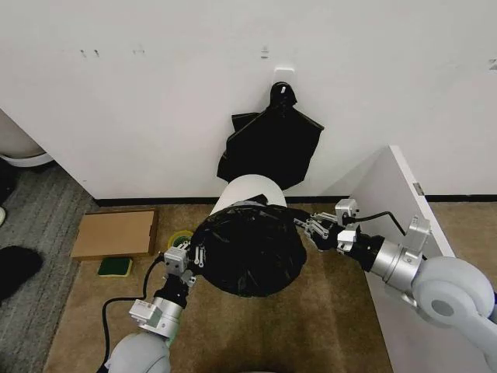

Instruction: Place the garbage bag over the trash bin.

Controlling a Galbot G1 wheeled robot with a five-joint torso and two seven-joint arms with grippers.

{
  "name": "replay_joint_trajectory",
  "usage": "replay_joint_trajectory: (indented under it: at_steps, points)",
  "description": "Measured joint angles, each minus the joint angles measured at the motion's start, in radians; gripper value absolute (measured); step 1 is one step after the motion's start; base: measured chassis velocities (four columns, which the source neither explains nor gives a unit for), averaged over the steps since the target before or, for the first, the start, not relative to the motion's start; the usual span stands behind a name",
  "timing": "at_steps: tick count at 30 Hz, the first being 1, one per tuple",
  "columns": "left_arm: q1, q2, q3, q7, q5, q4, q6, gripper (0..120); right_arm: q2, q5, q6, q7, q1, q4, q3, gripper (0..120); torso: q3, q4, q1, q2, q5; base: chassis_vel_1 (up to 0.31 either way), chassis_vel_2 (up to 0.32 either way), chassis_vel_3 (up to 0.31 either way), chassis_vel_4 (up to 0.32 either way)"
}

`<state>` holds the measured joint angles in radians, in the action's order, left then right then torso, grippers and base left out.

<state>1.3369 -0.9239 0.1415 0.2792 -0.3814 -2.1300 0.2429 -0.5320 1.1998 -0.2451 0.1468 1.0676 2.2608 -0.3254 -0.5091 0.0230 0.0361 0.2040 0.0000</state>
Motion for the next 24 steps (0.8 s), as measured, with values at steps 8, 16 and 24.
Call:
replay_joint_trajectory:
  at_steps: [8,16,24]
  points:
    - [0.006,0.015,0.0,-0.023,0.034,0.006,0.011,0,0.005,-0.001,0.006,-0.009,-0.015,-0.014,0.016,0,0.0,0.0,0.0,0.0,0.0,0.0,0.0,0.0,0.0]
    - [0.013,0.022,0.002,-0.052,0.109,0.016,0.047,0,0.006,0.014,-0.007,-0.034,-0.043,-0.046,0.057,0,0.0,0.0,0.0,0.0,0.0,0.0,0.0,0.0,0.0]
    - [0.016,0.022,0.001,-0.069,0.129,0.022,0.068,0,-0.001,0.037,-0.025,-0.066,-0.066,-0.082,0.076,0,0.0,0.0,0.0,0.0,0.0,0.0,0.0,0.0,0.0]
